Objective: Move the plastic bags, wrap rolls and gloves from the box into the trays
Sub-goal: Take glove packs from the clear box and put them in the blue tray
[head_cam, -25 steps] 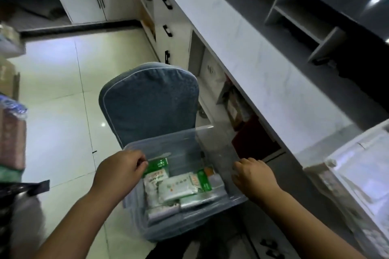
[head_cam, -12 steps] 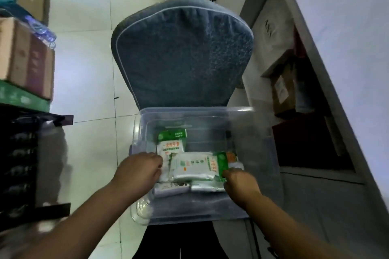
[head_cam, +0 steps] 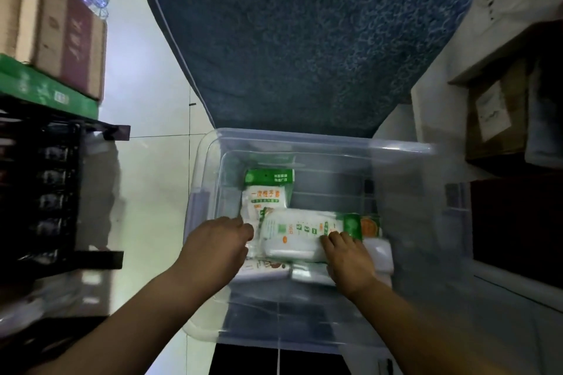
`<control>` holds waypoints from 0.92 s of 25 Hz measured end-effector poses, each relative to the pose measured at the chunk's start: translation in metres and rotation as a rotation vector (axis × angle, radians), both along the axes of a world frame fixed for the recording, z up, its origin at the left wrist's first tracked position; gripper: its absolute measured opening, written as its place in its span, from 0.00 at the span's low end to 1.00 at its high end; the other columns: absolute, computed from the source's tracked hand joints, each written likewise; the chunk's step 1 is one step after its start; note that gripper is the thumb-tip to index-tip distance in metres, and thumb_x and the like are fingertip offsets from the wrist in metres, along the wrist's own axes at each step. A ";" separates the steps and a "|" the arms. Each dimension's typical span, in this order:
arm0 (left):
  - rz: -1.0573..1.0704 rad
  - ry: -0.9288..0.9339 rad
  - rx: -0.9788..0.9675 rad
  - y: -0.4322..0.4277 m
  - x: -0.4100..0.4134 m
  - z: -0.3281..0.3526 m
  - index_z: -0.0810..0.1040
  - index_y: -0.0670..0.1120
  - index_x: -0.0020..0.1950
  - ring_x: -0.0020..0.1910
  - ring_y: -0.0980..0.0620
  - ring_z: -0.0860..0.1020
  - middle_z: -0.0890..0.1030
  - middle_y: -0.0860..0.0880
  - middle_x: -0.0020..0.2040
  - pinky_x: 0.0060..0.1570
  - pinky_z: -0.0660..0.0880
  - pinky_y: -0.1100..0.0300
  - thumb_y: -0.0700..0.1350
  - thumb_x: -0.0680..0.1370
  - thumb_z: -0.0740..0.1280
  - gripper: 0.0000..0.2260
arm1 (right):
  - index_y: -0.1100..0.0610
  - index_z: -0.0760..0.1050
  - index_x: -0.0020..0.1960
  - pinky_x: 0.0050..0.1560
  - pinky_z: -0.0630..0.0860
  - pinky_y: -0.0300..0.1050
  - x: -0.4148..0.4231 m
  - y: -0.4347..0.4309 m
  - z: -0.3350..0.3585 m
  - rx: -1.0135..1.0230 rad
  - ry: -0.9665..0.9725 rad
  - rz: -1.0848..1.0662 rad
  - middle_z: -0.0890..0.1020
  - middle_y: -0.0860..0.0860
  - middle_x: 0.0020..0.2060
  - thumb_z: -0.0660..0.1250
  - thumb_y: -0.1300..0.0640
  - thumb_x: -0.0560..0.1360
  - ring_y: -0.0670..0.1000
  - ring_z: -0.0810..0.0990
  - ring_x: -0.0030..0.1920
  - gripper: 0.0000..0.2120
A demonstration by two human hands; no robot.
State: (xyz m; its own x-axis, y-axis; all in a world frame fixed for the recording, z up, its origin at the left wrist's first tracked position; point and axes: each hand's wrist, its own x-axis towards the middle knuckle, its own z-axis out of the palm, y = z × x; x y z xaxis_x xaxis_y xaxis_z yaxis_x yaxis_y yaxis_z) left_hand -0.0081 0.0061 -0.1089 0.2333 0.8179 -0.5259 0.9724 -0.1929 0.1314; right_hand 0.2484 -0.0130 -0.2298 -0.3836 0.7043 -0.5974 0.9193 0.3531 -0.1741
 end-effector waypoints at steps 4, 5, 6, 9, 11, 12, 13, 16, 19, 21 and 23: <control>0.015 0.003 -0.034 -0.005 0.000 -0.007 0.78 0.49 0.55 0.47 0.46 0.79 0.82 0.48 0.50 0.44 0.75 0.57 0.45 0.74 0.63 0.11 | 0.56 0.79 0.52 0.37 0.78 0.42 -0.001 0.023 0.024 0.205 0.183 -0.084 0.84 0.55 0.42 0.75 0.65 0.58 0.55 0.82 0.40 0.22; 0.014 -0.005 -0.020 -0.004 0.002 -0.006 0.77 0.49 0.56 0.48 0.46 0.79 0.81 0.48 0.51 0.45 0.76 0.56 0.44 0.73 0.65 0.13 | 0.56 0.81 0.47 0.31 0.76 0.40 -0.001 0.030 0.035 0.268 0.228 -0.108 0.84 0.54 0.35 0.78 0.66 0.53 0.55 0.81 0.34 0.23; 0.001 -0.022 0.007 -0.002 0.005 -0.005 0.77 0.48 0.57 0.49 0.46 0.79 0.81 0.47 0.52 0.45 0.77 0.56 0.44 0.70 0.69 0.16 | 0.56 0.81 0.45 0.28 0.75 0.39 -0.002 0.035 0.046 0.311 0.271 -0.138 0.84 0.53 0.32 0.78 0.66 0.53 0.55 0.81 0.30 0.22; -0.023 -0.114 0.171 0.009 0.023 -0.001 0.77 0.45 0.59 0.52 0.46 0.81 0.82 0.46 0.55 0.51 0.78 0.54 0.44 0.52 0.81 0.36 | 0.58 0.79 0.48 0.28 0.77 0.48 -0.007 0.043 0.079 0.309 0.406 -0.192 0.83 0.56 0.33 0.75 0.65 0.62 0.58 0.81 0.30 0.15; -0.025 -0.166 0.198 0.020 0.034 0.001 0.71 0.45 0.67 0.63 0.46 0.75 0.77 0.45 0.64 0.64 0.67 0.54 0.48 0.55 0.81 0.42 | 0.58 0.79 0.48 0.30 0.79 0.50 -0.010 0.047 0.098 0.291 0.462 -0.186 0.84 0.56 0.34 0.72 0.63 0.66 0.59 0.81 0.32 0.11; -0.027 -0.184 0.195 0.026 0.037 0.002 0.65 0.46 0.71 0.69 0.46 0.69 0.72 0.46 0.69 0.68 0.58 0.53 0.49 0.59 0.79 0.43 | 0.58 0.79 0.48 0.29 0.79 0.49 -0.012 0.049 0.108 0.304 0.486 -0.165 0.84 0.56 0.35 0.72 0.63 0.66 0.59 0.81 0.32 0.11; -0.025 -0.197 0.194 0.032 0.040 0.001 0.61 0.47 0.73 0.72 0.46 0.63 0.67 0.46 0.72 0.70 0.50 0.53 0.49 0.63 0.77 0.42 | 0.58 0.80 0.48 0.29 0.79 0.48 -0.013 0.052 0.116 0.319 0.512 -0.142 0.84 0.55 0.35 0.72 0.64 0.65 0.58 0.81 0.32 0.11; -0.026 -0.201 0.139 0.045 0.036 0.010 0.71 0.49 0.65 0.67 0.46 0.70 0.75 0.48 0.66 0.67 0.62 0.55 0.48 0.69 0.72 0.25 | 0.57 0.79 0.49 0.30 0.79 0.45 -0.017 0.056 0.132 0.362 0.588 -0.131 0.82 0.54 0.34 0.70 0.64 0.67 0.57 0.81 0.33 0.11; -0.029 -0.164 0.224 0.054 0.019 0.033 0.76 0.50 0.48 0.41 0.48 0.78 0.82 0.50 0.44 0.36 0.68 0.59 0.46 0.69 0.72 0.09 | 0.54 0.78 0.49 0.38 0.76 0.40 -0.021 0.064 0.128 0.381 0.708 -0.350 0.81 0.52 0.37 0.70 0.62 0.70 0.49 0.79 0.37 0.08; 0.107 -0.164 0.333 0.056 -0.002 0.046 0.75 0.50 0.42 0.33 0.48 0.76 0.79 0.50 0.37 0.27 0.60 0.63 0.46 0.67 0.74 0.09 | 0.52 0.78 0.49 0.42 0.73 0.30 -0.025 0.075 0.114 0.366 0.771 -0.629 0.81 0.51 0.40 0.70 0.63 0.72 0.44 0.77 0.39 0.09; 0.373 -0.246 0.407 0.059 -0.029 0.055 0.72 0.52 0.42 0.33 0.48 0.73 0.76 0.51 0.36 0.26 0.56 0.63 0.49 0.70 0.70 0.08 | 0.52 0.78 0.50 0.46 0.75 0.37 -0.031 0.081 0.092 0.258 0.746 -0.845 0.82 0.51 0.42 0.67 0.63 0.74 0.47 0.79 0.42 0.08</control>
